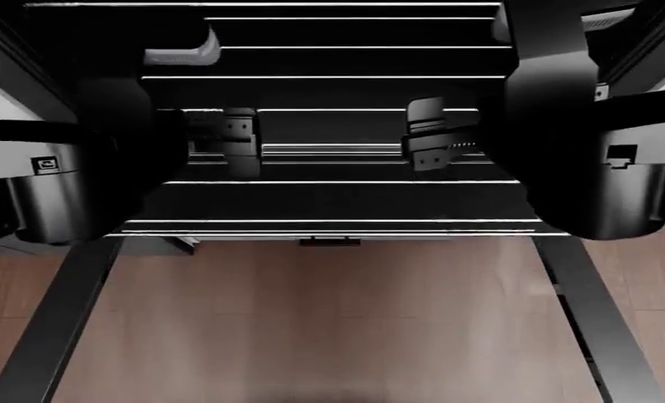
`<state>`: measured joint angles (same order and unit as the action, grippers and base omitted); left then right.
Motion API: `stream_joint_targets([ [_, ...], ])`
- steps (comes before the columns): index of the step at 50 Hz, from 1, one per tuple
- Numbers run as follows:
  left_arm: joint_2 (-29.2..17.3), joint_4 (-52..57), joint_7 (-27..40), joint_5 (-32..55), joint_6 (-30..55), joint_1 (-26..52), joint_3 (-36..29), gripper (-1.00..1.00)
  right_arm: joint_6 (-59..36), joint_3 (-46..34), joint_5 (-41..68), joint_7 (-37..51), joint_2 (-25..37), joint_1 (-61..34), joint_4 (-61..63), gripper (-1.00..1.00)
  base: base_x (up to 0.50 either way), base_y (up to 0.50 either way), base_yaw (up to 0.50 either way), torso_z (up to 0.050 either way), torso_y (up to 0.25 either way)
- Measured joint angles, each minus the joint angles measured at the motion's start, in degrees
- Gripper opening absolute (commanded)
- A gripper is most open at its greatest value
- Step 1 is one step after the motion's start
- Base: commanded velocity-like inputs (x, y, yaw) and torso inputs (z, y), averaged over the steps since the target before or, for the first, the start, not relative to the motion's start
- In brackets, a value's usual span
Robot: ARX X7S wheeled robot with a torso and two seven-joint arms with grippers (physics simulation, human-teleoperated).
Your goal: Fully slide the bottom oven rack out.
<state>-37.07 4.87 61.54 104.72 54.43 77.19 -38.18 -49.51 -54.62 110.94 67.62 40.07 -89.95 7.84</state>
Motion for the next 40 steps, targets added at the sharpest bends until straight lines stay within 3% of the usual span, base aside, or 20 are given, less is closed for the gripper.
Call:
stream_joint_targets([
  [40,-0.7,-0.4,-2.2,-3.1,-2.9,-7.8,-1.7,1.0,4.1,-4.2,-7.0,-4.3,-3.6,9.5,-5.4,1.0,0.0,0.0,0.0,0.0,0.0],
])
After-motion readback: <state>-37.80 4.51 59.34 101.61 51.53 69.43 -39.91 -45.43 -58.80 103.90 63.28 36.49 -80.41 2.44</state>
